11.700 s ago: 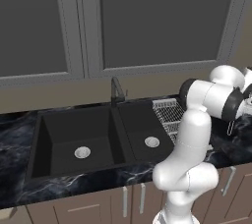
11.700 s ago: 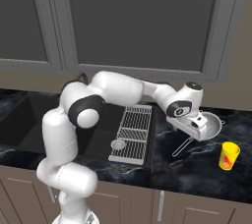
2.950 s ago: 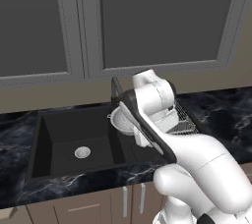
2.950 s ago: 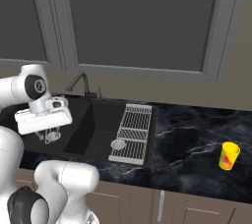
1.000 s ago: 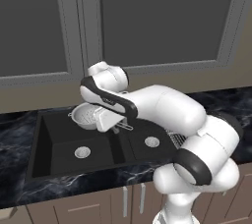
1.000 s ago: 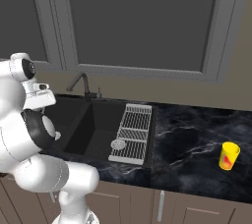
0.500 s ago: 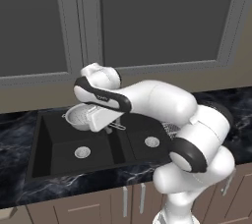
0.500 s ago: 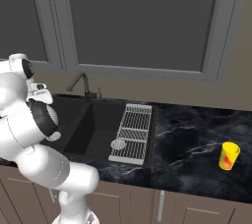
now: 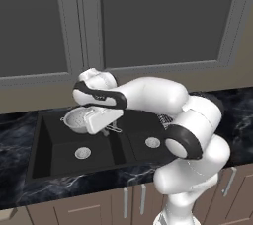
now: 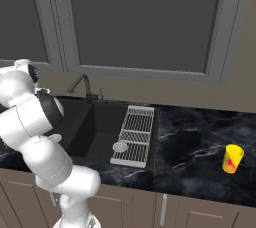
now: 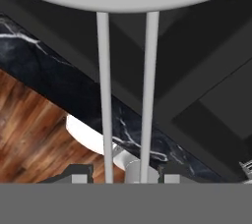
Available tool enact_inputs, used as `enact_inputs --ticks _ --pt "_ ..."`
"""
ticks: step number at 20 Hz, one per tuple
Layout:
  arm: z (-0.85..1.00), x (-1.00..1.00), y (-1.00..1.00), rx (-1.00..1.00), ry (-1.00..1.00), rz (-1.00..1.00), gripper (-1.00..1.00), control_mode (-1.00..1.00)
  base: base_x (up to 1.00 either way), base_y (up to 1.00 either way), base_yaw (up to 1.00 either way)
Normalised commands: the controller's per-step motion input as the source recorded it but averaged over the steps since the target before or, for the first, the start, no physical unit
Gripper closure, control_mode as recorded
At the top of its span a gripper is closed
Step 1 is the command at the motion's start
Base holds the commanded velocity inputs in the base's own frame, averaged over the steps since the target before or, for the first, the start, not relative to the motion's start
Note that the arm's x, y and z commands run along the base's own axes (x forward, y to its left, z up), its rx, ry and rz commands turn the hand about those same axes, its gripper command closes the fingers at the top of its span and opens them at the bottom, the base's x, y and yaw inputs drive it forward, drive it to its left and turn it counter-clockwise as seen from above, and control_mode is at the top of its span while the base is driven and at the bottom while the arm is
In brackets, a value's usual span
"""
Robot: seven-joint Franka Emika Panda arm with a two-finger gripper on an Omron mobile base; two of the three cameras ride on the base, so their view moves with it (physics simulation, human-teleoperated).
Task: Place the strainer in the left basin and the cup in the right basin of the sink.
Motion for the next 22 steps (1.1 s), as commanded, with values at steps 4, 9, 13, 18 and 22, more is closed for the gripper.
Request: enact_inputs --ticks 4,9,13,18,22 --pt "-0.35 0.15 0.15 0.0 0.05 0.0 1.0 -1.0 0.0 0.0 0.0" --pt "-0.31 0.12 0.08 0.0 0.07 0.0 1.0 -1.0 0.0 0.0 0.0" --pt "-0.36 0.14 0.08 0.0 0.06 0.0 1.0 -1.0 0.0 0.0 0.0" --pt "-0.38 0.2 0.12 0.0 0.03 0.0 1.0 -1.0 0.0 0.0 0.0" --pt "-0.3 0.24 0.13 0.0 0.0 0.0 1.0 -1.0 0.0 0.0 0.0"
